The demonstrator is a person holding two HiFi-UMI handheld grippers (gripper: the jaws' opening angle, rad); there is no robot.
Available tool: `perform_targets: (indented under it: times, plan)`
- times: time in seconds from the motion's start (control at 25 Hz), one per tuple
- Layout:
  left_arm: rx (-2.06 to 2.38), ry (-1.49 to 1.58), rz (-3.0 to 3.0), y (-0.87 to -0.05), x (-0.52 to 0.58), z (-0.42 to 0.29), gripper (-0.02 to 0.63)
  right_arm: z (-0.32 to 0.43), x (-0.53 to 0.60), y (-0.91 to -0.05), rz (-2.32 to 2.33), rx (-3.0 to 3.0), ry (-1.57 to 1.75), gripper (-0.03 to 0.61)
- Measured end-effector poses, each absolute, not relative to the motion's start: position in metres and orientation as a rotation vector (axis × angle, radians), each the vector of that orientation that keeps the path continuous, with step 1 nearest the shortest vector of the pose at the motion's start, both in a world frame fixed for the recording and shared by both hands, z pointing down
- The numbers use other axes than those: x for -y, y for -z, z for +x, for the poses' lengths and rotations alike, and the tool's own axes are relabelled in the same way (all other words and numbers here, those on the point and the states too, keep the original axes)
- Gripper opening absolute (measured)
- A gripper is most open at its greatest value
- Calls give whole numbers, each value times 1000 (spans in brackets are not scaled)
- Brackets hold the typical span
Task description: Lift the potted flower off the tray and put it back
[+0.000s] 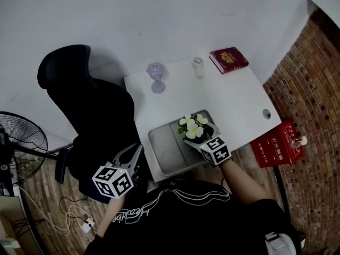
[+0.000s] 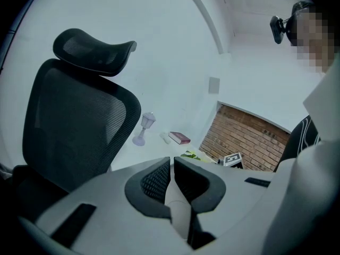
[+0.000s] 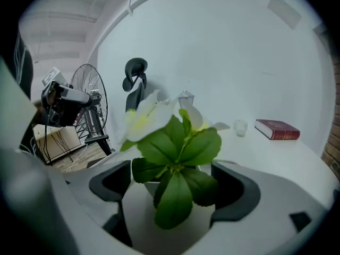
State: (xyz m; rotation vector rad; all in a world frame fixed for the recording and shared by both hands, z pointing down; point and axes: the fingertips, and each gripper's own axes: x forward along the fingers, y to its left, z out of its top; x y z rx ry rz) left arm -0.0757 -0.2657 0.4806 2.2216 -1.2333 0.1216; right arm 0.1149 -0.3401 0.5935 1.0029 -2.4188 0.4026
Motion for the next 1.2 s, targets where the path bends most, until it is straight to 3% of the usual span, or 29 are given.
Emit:
perform_targets:
  times: [0.48, 0.6, 0.88, 1.2]
  plan:
    - [1165, -77, 2290, -449, 205, -81, 46, 135, 266, -514, 1186, 2482, -286, 428]
    - [1144, -63, 2297, -446, 184, -80, 46, 121, 234, -480, 1177, 2578, -260, 335]
    - [1080, -60, 2342, -439, 142, -71, 46, 78, 157, -435, 1020, 2838, -352, 2]
    - [1028, -69, 2356, -444, 102, -69, 46, 45, 100, -438, 834, 2954, -499, 0]
